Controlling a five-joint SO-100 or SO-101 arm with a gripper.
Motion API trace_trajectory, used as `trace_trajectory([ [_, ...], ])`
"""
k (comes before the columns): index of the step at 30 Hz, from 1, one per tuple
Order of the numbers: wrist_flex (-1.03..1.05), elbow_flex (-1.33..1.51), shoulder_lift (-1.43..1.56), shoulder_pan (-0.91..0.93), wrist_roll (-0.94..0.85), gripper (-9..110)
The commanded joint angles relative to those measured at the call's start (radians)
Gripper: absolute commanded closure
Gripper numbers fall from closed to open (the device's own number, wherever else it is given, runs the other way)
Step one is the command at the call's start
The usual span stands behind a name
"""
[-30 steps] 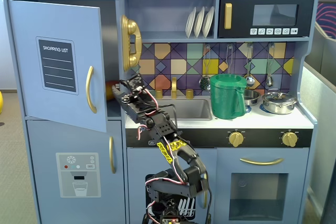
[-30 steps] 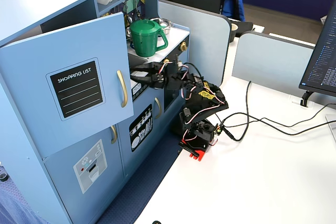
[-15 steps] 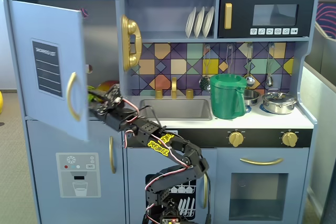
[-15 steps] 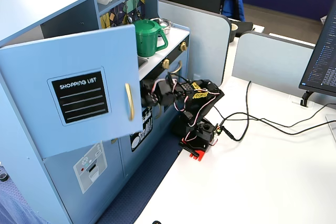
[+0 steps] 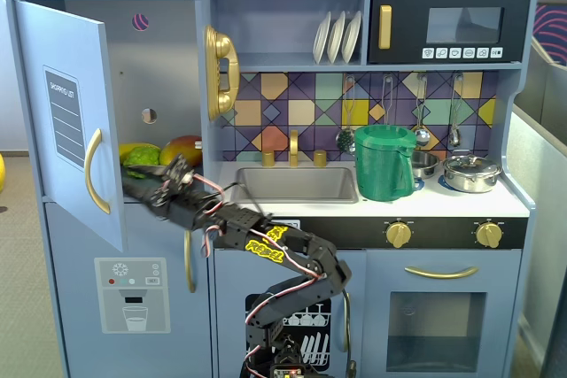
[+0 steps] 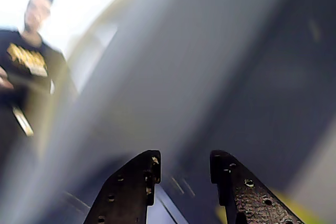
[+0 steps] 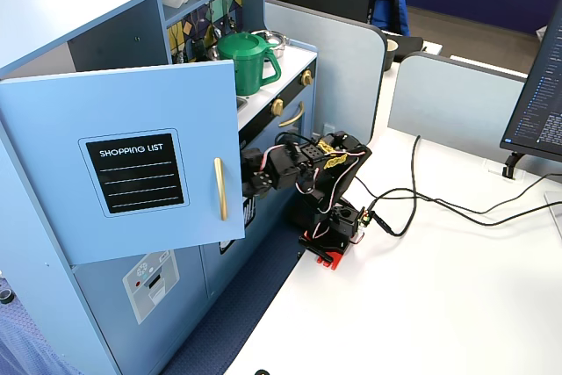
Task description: Open the left cabinet door
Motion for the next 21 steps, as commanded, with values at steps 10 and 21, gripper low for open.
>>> trace_trajectory([
  [10,1.025,-0.276,0.103,0.689,0.502,100],
  [21,1.511,-0.072,0.112,0.939,0.805,100],
])
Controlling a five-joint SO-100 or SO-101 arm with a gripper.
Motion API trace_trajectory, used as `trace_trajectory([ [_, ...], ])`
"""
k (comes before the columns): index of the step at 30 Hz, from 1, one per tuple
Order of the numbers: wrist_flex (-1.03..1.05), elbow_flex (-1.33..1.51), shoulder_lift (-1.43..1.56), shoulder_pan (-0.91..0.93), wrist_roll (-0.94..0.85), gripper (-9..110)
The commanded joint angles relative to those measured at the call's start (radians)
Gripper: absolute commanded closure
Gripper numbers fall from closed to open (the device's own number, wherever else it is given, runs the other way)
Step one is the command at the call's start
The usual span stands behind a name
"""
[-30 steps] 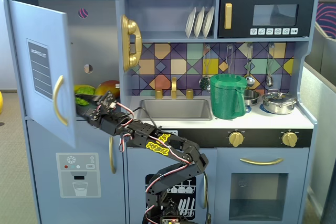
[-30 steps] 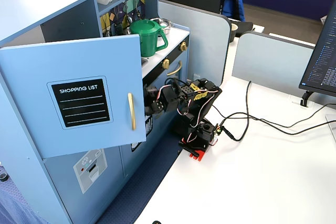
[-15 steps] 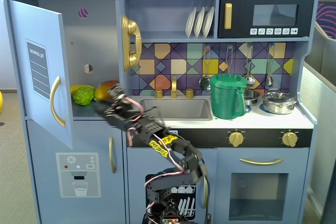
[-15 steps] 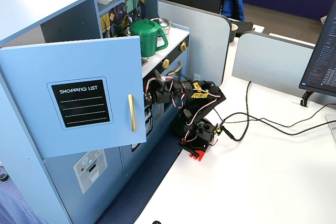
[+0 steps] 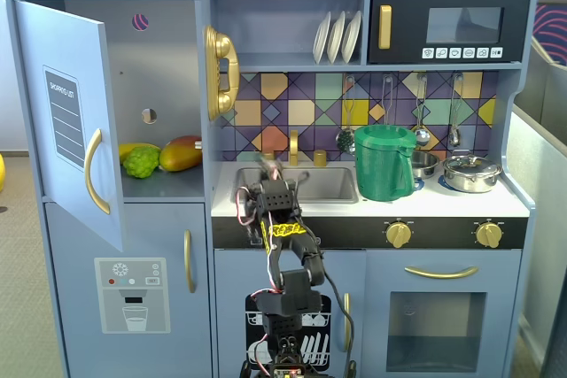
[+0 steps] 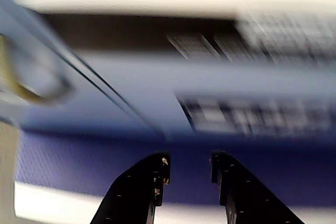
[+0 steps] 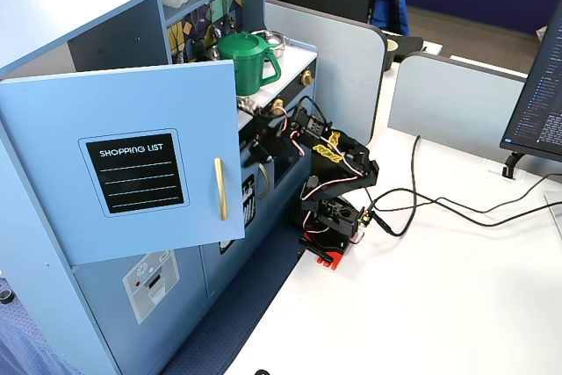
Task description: Open the left cabinet door
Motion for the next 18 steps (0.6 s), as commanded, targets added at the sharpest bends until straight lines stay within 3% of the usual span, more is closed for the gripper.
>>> trace_trajectory([
  [1,0.089,0.115,0.067,0.069,0.106,100],
  [9,0.104,0.451,0.304,0.152,0.181,100],
  [18,0.052,0.68,0.439,0.199,0.06,100],
])
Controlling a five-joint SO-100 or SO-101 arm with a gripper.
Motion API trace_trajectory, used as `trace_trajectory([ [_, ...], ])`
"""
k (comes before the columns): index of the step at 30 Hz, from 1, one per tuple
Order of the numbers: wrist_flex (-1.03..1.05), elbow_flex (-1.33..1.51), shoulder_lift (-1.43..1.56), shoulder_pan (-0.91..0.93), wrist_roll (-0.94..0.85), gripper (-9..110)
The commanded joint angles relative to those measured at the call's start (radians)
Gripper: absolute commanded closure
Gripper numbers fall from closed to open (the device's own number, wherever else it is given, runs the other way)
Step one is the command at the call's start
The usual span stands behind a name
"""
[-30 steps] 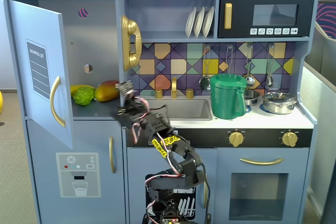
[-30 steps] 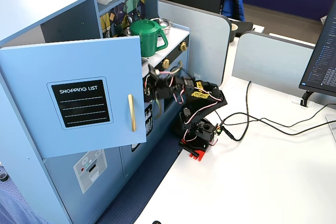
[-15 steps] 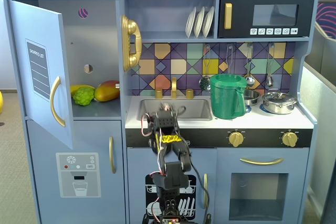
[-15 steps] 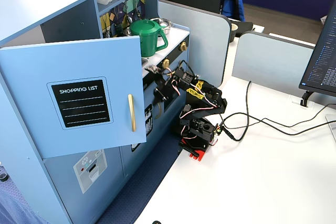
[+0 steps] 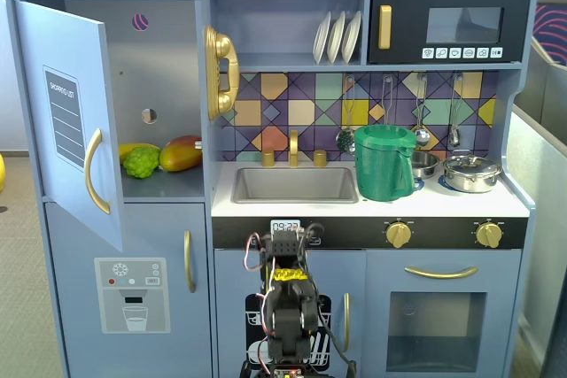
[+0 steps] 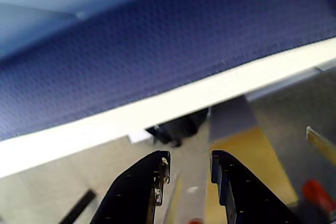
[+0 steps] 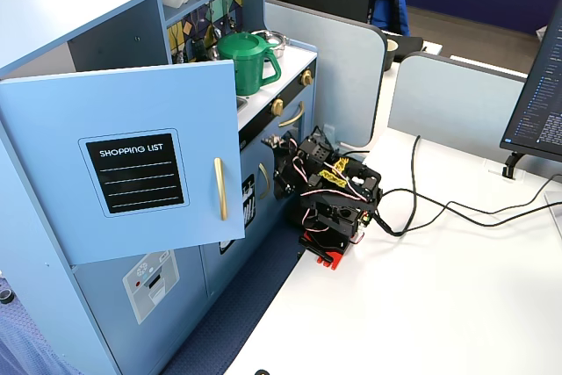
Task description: Open the left cabinet door
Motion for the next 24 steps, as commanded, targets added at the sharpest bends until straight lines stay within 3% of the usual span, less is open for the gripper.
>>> trace_trajectory([
  [1,0.003,0.051,0.061,0.035,-0.048,100],
  [12,0.112,0.201,0.192,0.098,-0.206,101],
  [24,0.115,0.201,0.193,0.091,-0.229,101],
])
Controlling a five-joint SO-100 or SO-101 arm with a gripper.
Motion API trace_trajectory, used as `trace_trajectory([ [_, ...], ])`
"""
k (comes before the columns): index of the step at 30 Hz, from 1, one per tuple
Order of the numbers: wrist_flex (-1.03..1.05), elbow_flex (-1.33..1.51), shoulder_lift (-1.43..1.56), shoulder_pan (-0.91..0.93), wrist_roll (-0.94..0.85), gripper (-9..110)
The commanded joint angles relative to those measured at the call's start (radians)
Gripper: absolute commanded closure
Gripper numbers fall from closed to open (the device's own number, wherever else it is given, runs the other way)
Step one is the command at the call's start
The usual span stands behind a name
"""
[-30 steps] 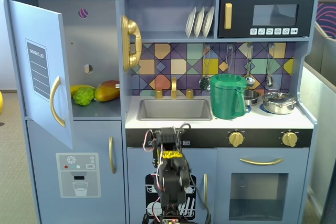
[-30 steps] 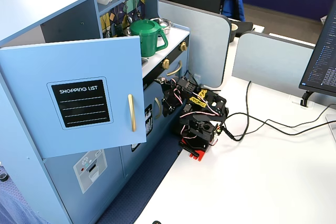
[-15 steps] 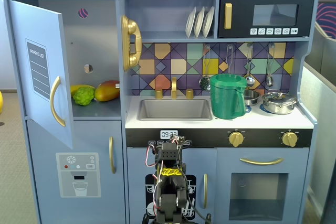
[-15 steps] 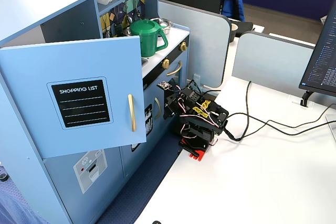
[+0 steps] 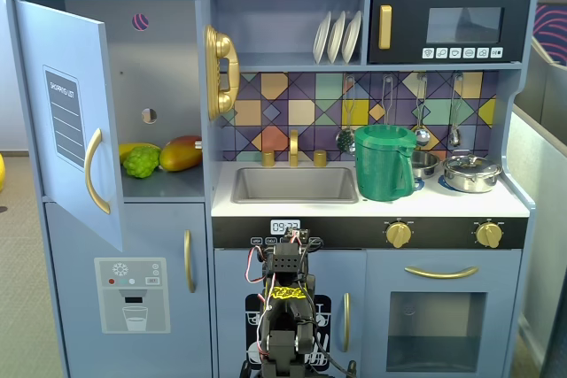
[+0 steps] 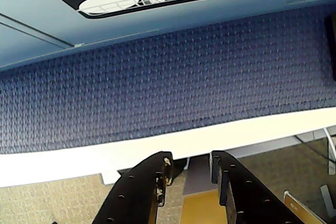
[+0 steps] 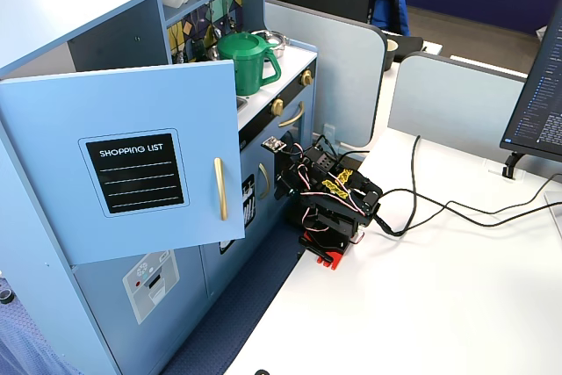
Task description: Open the left cabinet door
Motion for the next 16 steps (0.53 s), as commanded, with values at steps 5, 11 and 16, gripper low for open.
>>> trace_trajectory([
  [5,0.118,0.087,-0.003,0.006,-0.011,101],
  [11,0.118,0.087,-0.003,0.006,-0.008,101],
  [16,0.118,0.087,-0.003,0.006,-0.011,100],
])
